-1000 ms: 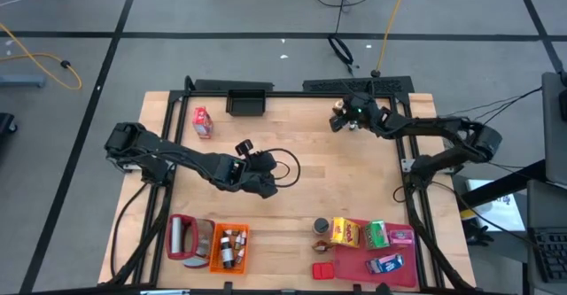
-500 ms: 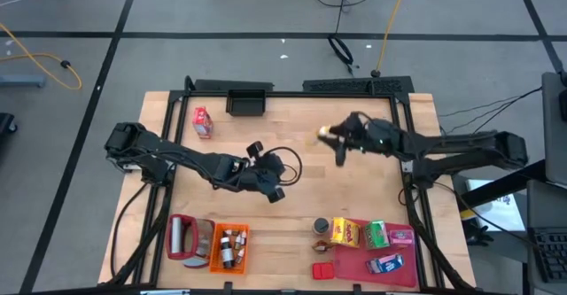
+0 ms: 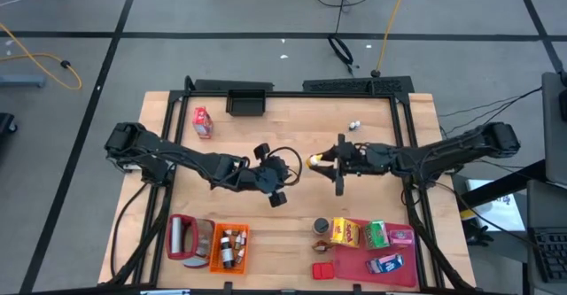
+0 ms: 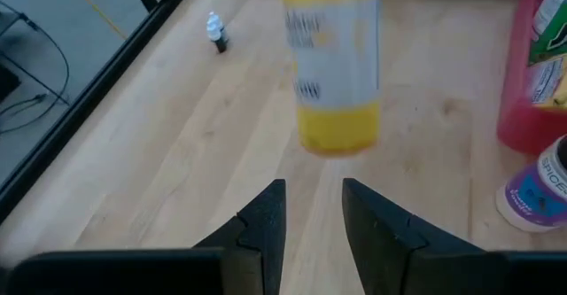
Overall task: Pick & Place Kitchen Items
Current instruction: Put the big yellow food coloring bottle into the orange bin
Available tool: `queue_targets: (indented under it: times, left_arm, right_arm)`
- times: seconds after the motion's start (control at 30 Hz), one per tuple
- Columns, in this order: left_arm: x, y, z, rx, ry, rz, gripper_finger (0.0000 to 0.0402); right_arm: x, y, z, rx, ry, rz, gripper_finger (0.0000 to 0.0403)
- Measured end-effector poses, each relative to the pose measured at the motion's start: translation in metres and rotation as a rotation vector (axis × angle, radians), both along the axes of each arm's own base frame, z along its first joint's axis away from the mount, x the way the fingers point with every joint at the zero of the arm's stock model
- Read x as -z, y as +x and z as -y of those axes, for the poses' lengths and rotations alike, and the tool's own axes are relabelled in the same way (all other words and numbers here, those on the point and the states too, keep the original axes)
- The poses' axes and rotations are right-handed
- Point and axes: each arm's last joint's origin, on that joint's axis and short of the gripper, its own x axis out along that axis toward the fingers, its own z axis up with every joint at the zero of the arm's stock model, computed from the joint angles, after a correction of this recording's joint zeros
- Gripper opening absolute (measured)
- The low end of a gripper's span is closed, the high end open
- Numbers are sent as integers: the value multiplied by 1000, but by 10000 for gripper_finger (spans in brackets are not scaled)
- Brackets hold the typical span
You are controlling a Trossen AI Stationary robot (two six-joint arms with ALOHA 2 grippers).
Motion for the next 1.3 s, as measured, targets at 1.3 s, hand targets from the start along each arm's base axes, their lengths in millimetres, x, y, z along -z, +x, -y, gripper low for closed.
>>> queue_targets:
  times: [1.3]
  left_arm:
    - [3,24,0,37,-54,169,87]
  right_arm:
    - [15,22,-18,-54,-5,82,141]
